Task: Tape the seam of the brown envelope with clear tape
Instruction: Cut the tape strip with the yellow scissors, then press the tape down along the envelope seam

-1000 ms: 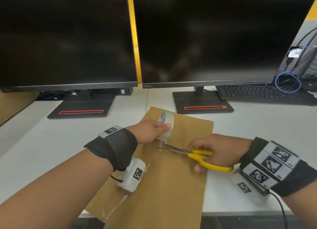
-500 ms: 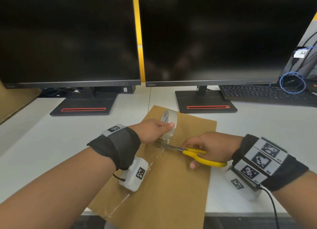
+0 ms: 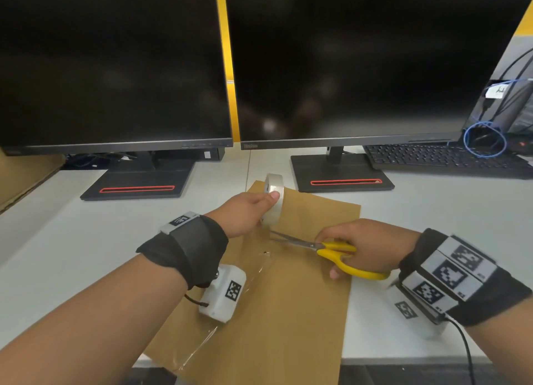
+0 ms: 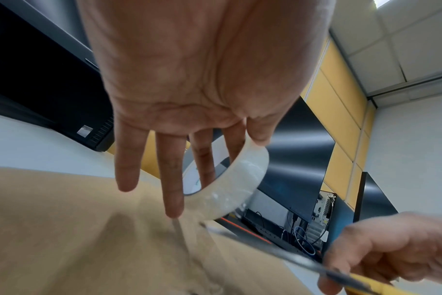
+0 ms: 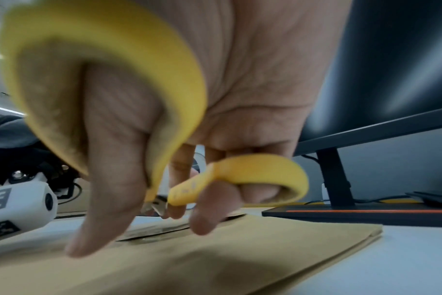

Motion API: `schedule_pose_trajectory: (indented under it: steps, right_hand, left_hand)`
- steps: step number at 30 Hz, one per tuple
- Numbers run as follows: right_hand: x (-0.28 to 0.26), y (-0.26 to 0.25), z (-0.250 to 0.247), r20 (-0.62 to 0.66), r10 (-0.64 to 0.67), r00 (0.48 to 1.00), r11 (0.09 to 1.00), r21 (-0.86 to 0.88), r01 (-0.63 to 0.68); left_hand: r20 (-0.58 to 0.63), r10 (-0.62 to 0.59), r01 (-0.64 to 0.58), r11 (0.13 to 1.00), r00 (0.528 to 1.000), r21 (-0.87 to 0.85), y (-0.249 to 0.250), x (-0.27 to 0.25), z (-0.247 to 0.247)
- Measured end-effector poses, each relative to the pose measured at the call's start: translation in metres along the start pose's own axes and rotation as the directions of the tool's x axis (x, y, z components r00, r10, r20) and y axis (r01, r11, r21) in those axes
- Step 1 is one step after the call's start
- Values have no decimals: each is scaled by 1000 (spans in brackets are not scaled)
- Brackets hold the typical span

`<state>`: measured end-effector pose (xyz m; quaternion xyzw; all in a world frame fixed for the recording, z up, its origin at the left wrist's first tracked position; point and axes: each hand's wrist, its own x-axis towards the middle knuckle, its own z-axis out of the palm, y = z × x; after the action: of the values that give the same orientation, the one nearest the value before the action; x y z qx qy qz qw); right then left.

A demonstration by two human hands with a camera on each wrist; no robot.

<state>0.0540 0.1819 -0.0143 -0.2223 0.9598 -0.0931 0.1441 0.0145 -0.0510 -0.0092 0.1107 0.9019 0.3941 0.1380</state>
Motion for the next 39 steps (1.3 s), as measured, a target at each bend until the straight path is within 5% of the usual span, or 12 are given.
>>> schedule_pose_trajectory:
  steps: [9,20,24,27,30,39]
  right_hand:
    - [-27,27,-12,-30,248,968,968,41,-246]
    - [-27,26,-8,-38,372,928,911,-175,-372]
    - [-20,9,-2,-177,190,966,955,-196,-224]
    - [-8,-21,8,-30,-57,998,987,-151,52]
    - [2,-53,16,137,-165,977,975,-130,183]
    - [17,-71,21,328,-129,936,949,-235,213]
  left_hand:
    - [-82,22,-17,998,996,61,-4,-8,-9]
    - [-56,20,-14,995,998,100,-1,-12,-6]
    - [-43,27,-21,993,999,118,2,-12,-4]
    - [-29,37,-33,993,999,115,1,-10,-4]
    - [-20,54,-52,993,998,103,-2,-8,-7]
    - [11,66,-67,995,998,71,-5,-11,-12]
